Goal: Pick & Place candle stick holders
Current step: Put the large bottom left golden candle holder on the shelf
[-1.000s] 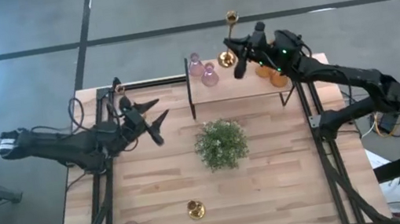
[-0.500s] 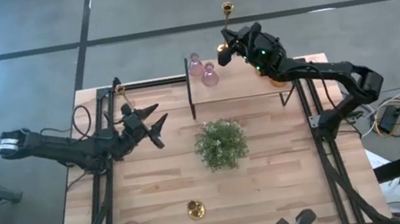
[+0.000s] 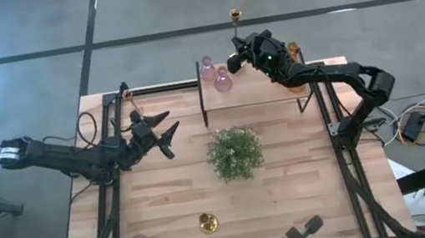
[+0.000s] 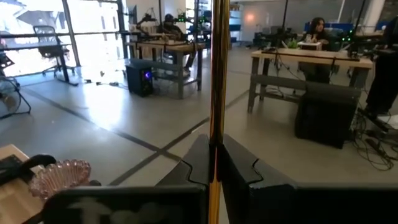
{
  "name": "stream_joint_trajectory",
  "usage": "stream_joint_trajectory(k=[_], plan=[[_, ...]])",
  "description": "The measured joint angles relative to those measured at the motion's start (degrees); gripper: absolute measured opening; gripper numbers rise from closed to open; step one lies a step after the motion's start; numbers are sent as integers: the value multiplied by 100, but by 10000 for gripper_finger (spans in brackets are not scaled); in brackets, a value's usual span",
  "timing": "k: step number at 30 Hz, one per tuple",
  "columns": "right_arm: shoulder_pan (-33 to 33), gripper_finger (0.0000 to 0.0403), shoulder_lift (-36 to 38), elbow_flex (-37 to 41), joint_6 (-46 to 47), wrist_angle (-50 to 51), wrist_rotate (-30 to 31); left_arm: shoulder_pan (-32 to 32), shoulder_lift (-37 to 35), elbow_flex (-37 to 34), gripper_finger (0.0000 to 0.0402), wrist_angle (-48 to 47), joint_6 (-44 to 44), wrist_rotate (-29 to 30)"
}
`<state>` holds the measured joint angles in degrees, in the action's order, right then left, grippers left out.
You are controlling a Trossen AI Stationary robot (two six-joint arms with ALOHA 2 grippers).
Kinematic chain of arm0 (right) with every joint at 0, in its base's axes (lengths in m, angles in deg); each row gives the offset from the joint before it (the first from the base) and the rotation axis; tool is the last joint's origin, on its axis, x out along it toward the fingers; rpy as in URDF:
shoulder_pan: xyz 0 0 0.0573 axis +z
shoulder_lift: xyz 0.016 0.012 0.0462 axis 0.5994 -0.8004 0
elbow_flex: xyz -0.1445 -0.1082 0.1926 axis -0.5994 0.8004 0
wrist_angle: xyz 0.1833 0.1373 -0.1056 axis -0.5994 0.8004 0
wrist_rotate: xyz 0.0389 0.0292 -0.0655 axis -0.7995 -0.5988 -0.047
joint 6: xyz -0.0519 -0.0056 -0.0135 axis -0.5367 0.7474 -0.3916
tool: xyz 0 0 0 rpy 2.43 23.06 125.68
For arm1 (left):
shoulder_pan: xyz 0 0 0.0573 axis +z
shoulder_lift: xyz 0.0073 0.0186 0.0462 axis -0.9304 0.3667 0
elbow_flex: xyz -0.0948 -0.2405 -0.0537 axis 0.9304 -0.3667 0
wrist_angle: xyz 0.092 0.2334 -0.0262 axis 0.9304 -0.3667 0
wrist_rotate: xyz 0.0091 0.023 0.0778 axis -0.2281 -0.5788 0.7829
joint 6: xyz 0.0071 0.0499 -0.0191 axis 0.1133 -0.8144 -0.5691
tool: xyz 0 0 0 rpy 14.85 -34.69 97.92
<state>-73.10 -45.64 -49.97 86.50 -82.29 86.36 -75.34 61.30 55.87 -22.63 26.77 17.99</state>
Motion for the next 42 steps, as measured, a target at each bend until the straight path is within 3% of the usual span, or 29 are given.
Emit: stream_joint_trajectory(k=[42], plan=[[87,12,-175,205,119,-183,-548,0,2,0,225,-2,33,-42]])
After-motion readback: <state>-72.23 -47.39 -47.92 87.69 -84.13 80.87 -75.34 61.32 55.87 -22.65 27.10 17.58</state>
